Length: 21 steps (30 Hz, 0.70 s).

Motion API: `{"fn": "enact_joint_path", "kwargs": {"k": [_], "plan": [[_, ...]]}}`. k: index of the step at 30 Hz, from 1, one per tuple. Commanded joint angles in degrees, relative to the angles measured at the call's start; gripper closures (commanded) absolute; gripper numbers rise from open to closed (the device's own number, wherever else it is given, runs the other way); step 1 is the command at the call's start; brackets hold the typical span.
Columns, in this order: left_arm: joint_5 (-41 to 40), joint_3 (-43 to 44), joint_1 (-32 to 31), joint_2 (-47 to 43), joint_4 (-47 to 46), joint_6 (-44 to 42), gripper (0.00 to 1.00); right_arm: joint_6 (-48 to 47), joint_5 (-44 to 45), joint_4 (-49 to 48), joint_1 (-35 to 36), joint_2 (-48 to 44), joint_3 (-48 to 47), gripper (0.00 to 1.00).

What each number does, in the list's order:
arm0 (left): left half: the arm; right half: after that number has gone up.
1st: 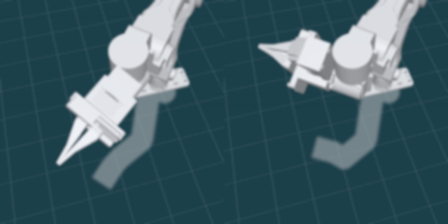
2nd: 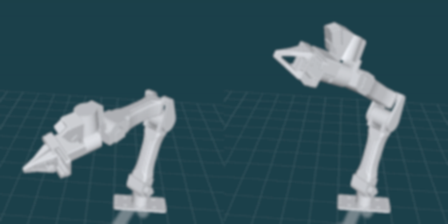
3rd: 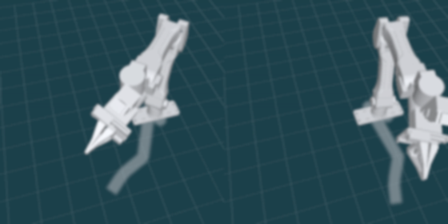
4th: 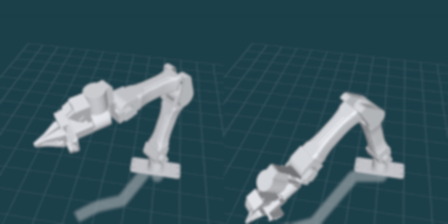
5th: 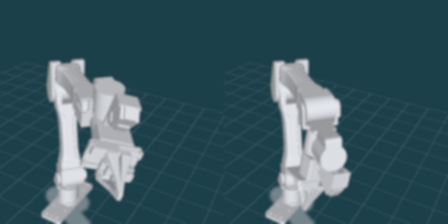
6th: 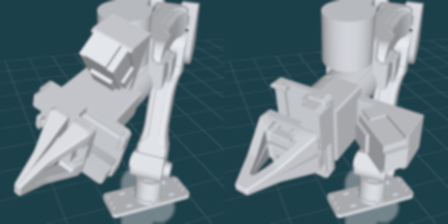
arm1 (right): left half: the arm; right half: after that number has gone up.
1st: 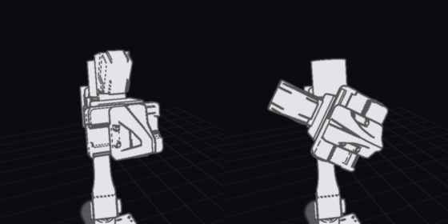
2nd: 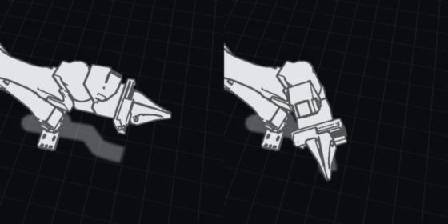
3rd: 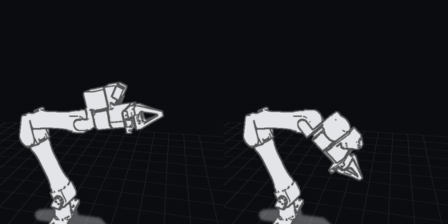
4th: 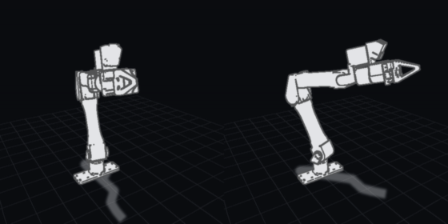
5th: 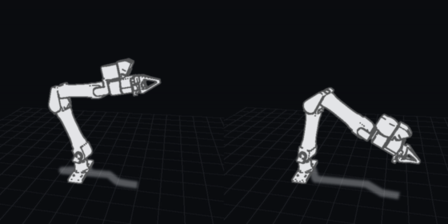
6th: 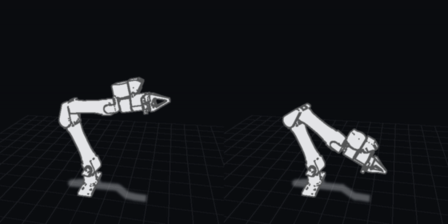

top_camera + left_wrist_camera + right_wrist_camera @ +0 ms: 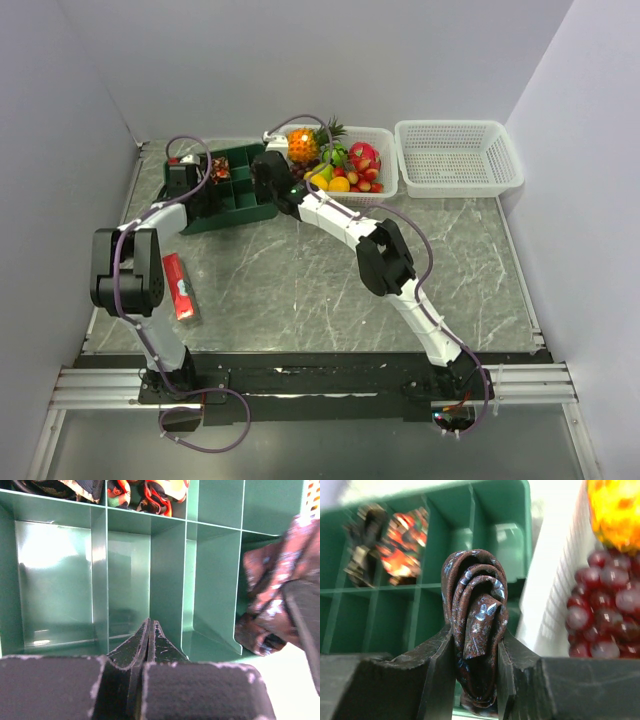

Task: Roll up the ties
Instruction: Place the tie in the storage box.

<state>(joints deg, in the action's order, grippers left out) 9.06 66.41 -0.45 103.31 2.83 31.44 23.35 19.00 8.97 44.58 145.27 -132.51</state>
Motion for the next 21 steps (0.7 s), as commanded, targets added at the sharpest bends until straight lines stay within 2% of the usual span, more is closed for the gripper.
{"fn": "enact_joint_path", "kwargs": {"k": [1,6,11,15,21], "plan": [[1.04,-2.51,-0.34,-3.46,2.97,-2.17,0.99,0.2,1.39,9.29,-0.46,-2.89,-0.12,1.0],[1.66,-4.53,-0.43,-5.13,2.53,-2.44,0.99,-2.96,0.24,15.45,-0.28,-0.87,-3.46,1.0],[1.84,-5.85,-0.52,-5.57,2.27,-1.3,0.99,-5.68,2.08,18.0,-0.19,-3.06,-0.12,1.0],[1.58,-5.85,-0.96,-5.13,2.44,-0.68,0.99,-9.11,3.58,23.0,-0.19,-2.28,-3.97,1.0],[1.31,-5.68,-1.92,-5.84,1.39,0.11,0.99,-12.89,3.06,23.98,0.51,-1.14,-4.77,1.0]]}}
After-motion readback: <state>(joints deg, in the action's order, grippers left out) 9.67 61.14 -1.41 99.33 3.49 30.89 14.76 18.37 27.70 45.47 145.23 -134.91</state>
